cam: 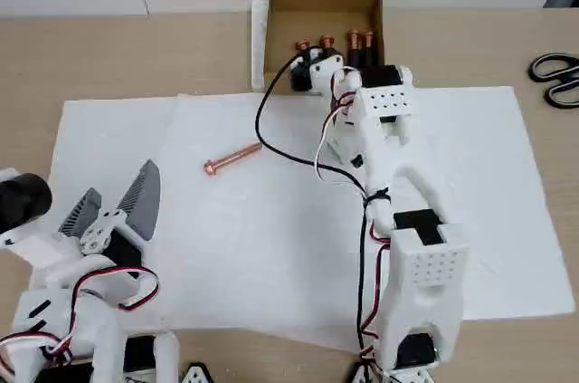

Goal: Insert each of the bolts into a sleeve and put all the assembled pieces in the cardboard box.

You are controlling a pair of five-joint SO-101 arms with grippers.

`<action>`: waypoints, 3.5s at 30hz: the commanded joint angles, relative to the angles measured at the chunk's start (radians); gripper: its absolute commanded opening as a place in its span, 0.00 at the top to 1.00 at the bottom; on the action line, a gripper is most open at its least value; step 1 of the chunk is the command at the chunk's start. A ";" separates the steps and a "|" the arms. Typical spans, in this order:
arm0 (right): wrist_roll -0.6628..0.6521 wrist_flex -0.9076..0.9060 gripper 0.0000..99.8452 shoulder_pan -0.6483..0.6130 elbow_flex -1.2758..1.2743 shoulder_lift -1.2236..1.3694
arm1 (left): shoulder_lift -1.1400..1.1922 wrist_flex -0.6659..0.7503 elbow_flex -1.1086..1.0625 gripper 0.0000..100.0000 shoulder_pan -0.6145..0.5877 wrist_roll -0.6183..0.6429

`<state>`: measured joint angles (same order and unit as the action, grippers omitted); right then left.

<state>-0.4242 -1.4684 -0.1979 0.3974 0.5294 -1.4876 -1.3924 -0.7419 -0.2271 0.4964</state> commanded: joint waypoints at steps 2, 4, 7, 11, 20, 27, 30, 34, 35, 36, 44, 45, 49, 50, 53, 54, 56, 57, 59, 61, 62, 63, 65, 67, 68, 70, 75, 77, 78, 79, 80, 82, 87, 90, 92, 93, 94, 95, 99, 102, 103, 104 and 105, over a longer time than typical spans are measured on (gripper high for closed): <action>0.178 -0.068 1.00 0.013 0.063 -0.077 | -0.009 0.003 0.004 0.72 -0.002 0.002; 0.241 -0.102 1.00 0.010 0.063 -0.071 | -0.009 0.003 0.004 0.72 -0.002 0.002; 0.342 -0.114 0.99 0.016 0.058 -0.067 | -0.009 0.003 0.004 0.72 0.000 0.002; 0.436 -0.105 0.98 0.035 0.058 -0.036 | -0.009 0.003 0.004 0.72 0.002 0.002; 0.473 -0.105 0.83 0.035 0.063 0.097 | -0.009 0.003 0.004 0.72 0.002 0.002; 0.471 -0.104 0.82 0.036 0.063 0.114 | -0.009 0.003 0.004 0.72 0.002 0.002; 0.471 -0.093 0.83 0.036 0.061 0.116 | -0.009 0.003 0.004 0.72 0.002 0.002; 0.470 -0.082 0.83 0.036 0.058 0.117 | -0.009 0.003 0.004 0.72 0.002 0.002; 0.470 -0.082 0.83 0.035 0.058 0.117 | -0.009 0.003 0.004 0.72 0.002 0.002; 0.470 -0.082 0.84 0.035 0.058 0.117 | -0.009 0.003 0.004 0.72 0.002 0.002; 0.470 -0.077 0.95 0.038 0.058 0.110 | -0.009 0.003 0.004 0.72 0.002 0.002; 0.470 -0.077 0.95 0.038 0.060 0.107 | -0.009 0.003 0.004 0.72 0.002 0.002; 0.468 -0.091 0.95 0.038 0.069 0.085 | -0.009 0.002 0.008 0.72 0.003 0.002; 0.468 -0.108 0.95 0.038 0.071 0.064 | -0.008 0.002 0.010 0.72 0.003 0.002; 0.466 -0.140 0.95 0.038 0.075 -0.013 | 0.000 -0.025 0.015 0.71 0.008 -0.002; 0.460 -0.150 0.95 0.038 0.075 -0.041 | 0.002 -0.028 0.016 0.71 0.014 -0.012; 0.422 -0.160 0.95 0.041 0.075 -0.093 | 0.038 -0.031 0.025 0.71 0.028 -0.023; 0.408 -0.168 0.95 0.042 0.075 -0.119 | 0.069 -0.029 0.041 0.71 0.031 -0.025; 0.387 -0.176 0.95 0.053 0.075 -0.163 | 0.157 -0.026 0.099 0.71 0.031 -0.025; 0.370 -0.196 0.95 0.074 0.075 -0.199 | 0.276 -0.026 0.180 0.71 0.031 -0.023; 0.362 -0.203 0.95 0.088 0.075 -0.209 | 0.341 -0.028 0.222 0.71 0.031 -0.021; 0.354 -0.206 0.95 0.104 0.075 -0.216 | 0.411 -0.028 0.263 0.71 0.031 -0.014; 0.353 -0.209 0.95 0.137 0.075 -0.217 | 0.554 -0.031 0.341 0.71 0.032 0.009; 0.353 -0.222 0.95 0.168 0.075 -0.216 | 0.690 -0.032 0.407 0.71 0.049 0.018; 0.353 -0.222 0.95 0.179 0.071 -0.216 | 0.755 -0.032 0.432 0.71 0.071 0.018; 0.356 -0.231 0.95 0.197 0.071 -0.216 | 0.872 -0.034 0.470 0.71 0.126 0.014; 0.354 -0.237 0.95 0.225 0.069 -0.216 | 1.083 -0.028 0.547 0.72 0.269 -0.135; 0.354 -0.237 0.95 0.239 0.069 -0.216 | 1.140 -0.028 0.579 0.72 0.302 -0.163; 0.354 -0.237 0.95 0.246 0.069 -0.216 | 1.165 -0.028 0.595 0.72 0.315 -0.157; 0.354 -0.237 0.95 0.251 0.069 -0.216 | 1.189 -0.028 0.607 0.72 0.325 -0.147; 0.356 -0.237 0.95 0.255 0.069 -0.216 | 1.217 -0.028 0.621 0.72 0.336 -0.129; 0.356 -0.237 0.95 0.257 0.069 -0.216 | 1.278 -0.028 0.641 0.72 0.356 -0.052; 0.359 -0.234 0.95 0.248 0.069 -0.216 | 1.473 0.041 0.665 0.72 0.379 0.236; 0.359 -0.234 0.95 0.248 0.069 -0.214 | 1.567 0.094 0.668 0.72 0.379 0.370; 0.359 -0.234 0.95 0.248 0.069 -0.214 | 1.591 0.120 0.668 0.71 0.384 0.450; 0.359 -0.234 0.95 0.248 0.069 -0.214 | 1.599 0.129 0.668 0.71 0.379 0.489; 0.359 -0.236 0.95 0.249 0.069 -0.214 | 1.602 0.137 0.668 0.71 0.373 0.529; 0.359 -0.236 0.95 0.249 0.069 -0.214 | 1.603 0.146 0.665 0.71 0.365 0.563; 0.359 -0.236 0.95 0.249 0.069 -0.214 | 1.605 0.172 0.661 0.71 0.353 0.720; 0.359 -0.236 0.95 0.249 0.069 -0.214 | 1.606 0.167 0.654 0.71 0.353 0.798; 0.359 -0.236 0.95 0.249 0.069 -0.214 | 1.606 0.173 0.639 0.72 0.353 0.816; 0.359 -0.236 0.95 0.249 0.069 -0.214 | 1.606 0.184 0.624 0.72 0.353 0.832; 0.359 -0.236 0.95 0.249 0.069 -0.214 | 1.606 0.201 0.605 0.72 0.353 0.844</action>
<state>-0.0621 -1.6909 0.0476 0.4281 0.3805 0.1250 -1.2267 -0.1281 0.1320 1.2958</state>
